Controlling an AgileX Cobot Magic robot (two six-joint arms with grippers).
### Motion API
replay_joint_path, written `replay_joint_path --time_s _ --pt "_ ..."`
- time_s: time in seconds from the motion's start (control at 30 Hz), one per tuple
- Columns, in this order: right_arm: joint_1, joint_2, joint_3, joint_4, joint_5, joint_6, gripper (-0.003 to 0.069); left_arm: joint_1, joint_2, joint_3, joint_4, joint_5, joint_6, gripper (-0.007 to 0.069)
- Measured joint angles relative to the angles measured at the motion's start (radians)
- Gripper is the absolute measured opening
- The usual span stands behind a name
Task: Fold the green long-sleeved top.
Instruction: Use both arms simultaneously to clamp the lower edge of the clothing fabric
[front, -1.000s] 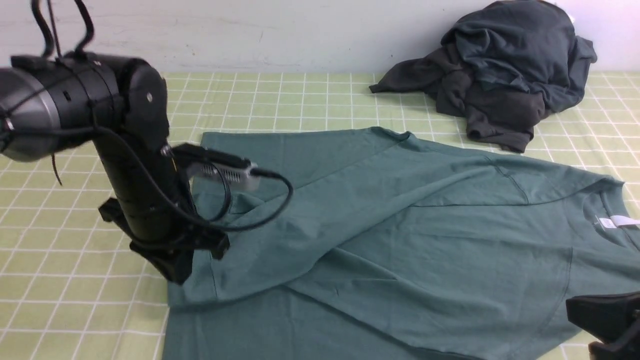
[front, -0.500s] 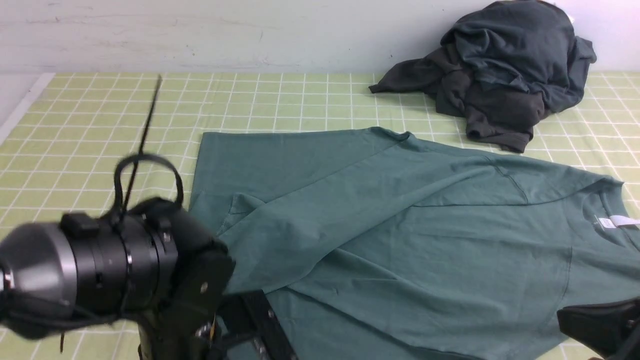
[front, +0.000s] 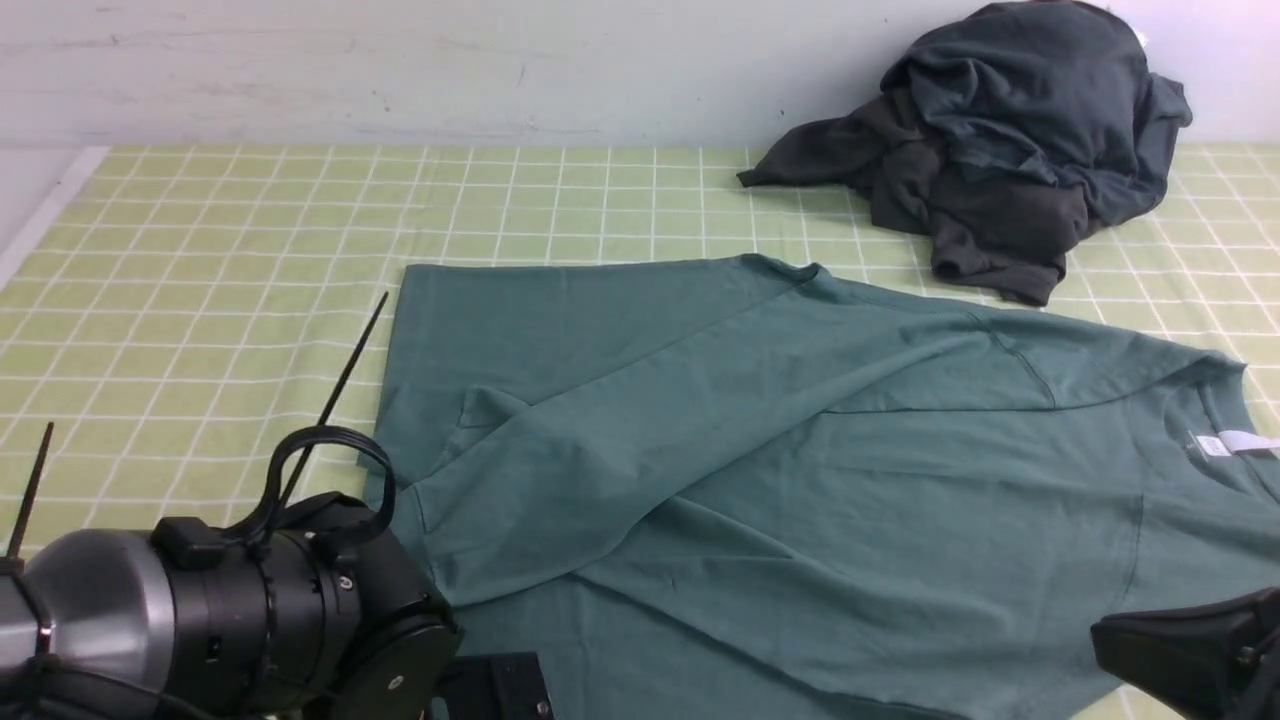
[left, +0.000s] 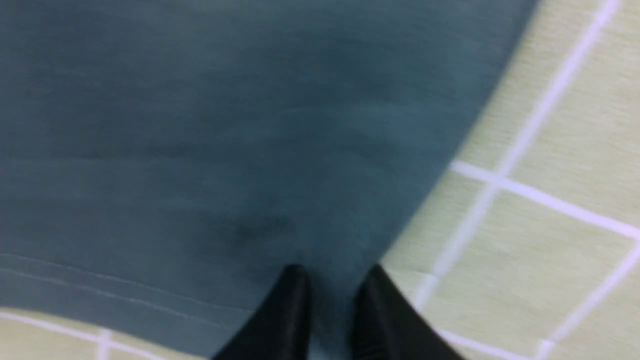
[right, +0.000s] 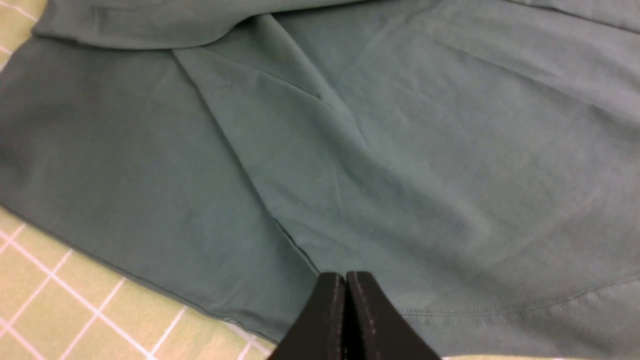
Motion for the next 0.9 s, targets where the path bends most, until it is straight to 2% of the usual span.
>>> replay_joint_path --time_s 0.1,0.27,0.37,0.47,0.5,0.67,0.7,0.73,0.8,0.9 --pt "0.000 0.000 0.000 0.023 0.001 -0.042 -0.0005 0.000 -0.036 -0.027 0.016 0.019 -0.055 0.0012" --pt "0.000 0.000 -0.012 0.074 0.009 -0.155 -0.0005 0.000 -0.121 -0.041 0.040 0.039 -0.160 0.0000" --pt "0.000 0.019 -0.064 0.020 0.033 -0.171 0.0003 0.000 -0.159 -0.041 0.054 0.057 -0.215 -0.0001" --pt "0.000 0.068 -0.136 -0.105 0.050 -0.176 0.0037 0.000 -0.191 -0.041 0.071 0.065 -0.256 -0.0001" --pt "0.000 0.109 -0.170 -0.220 0.050 -0.181 0.0075 0.000 -0.206 -0.041 0.079 0.067 -0.271 -0.0001" --pt "0.004 0.308 -0.198 -0.587 0.017 -0.198 0.0273 0.001 -0.235 -0.041 0.079 0.068 -0.287 -0.0001" --pt "0.004 0.317 -0.198 -0.602 0.012 -0.198 0.0287 0.001 -0.235 -0.041 0.078 0.068 -0.287 -0.0001" --pt "0.014 0.387 -0.192 -0.721 -0.007 -0.202 0.0325 0.001 -0.236 -0.041 0.062 0.067 -0.287 -0.0001" --pt "0.028 0.473 -0.186 -0.864 -0.037 -0.204 0.0351 0.001 -0.236 -0.041 0.041 0.067 -0.287 -0.0001" --pt "0.035 0.583 -0.185 -1.027 -0.108 -0.181 0.0351 0.001 -0.236 -0.041 0.021 0.067 -0.282 -0.0001"
